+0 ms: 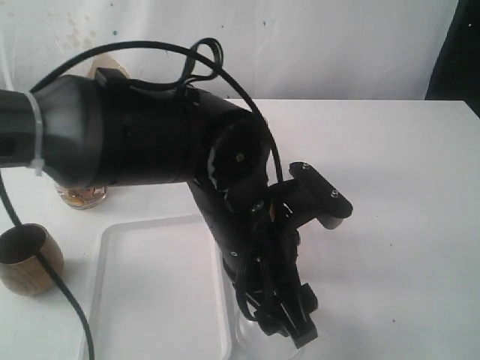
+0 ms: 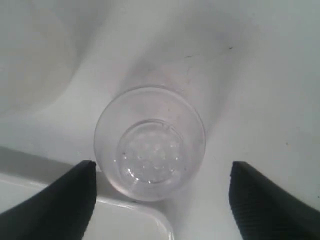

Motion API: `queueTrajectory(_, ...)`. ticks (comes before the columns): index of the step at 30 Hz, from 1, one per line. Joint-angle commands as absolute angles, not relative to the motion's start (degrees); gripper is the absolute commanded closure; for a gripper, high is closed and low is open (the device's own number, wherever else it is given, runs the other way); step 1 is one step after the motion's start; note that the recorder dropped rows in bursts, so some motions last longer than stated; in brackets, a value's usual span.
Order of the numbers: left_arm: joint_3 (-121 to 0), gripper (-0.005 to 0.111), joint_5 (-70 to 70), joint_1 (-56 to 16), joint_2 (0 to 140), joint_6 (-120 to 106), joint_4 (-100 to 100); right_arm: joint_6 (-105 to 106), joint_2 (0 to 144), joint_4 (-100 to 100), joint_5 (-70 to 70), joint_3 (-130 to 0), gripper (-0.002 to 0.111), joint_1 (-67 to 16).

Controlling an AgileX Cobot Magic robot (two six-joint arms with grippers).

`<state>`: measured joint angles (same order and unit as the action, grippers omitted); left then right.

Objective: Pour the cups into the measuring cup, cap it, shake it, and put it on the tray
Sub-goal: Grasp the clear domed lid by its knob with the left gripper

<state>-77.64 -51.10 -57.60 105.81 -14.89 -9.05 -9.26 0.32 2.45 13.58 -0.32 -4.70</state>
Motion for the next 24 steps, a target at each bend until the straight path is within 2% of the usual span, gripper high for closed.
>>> queueTrajectory(1,-78.4,0.036,-50.7,-58.7,107.5,-11.9,-5.9,-8.8,0.0,2.6,13.7,0.0,0.108,-5.1)
queueTrajectory(17,-78.4,0.037,-49.3,-58.9,108.7,-10.8,-5.8,-8.8,0.0,2.6,13.7,0.0,0.108,-5.1)
queueTrajectory(24,-78.4,0.054,-49.5,-58.9,108.7,-10.3,-5.9,-8.8,0.0,2.6,13.7,0.0,0.108,-5.1)
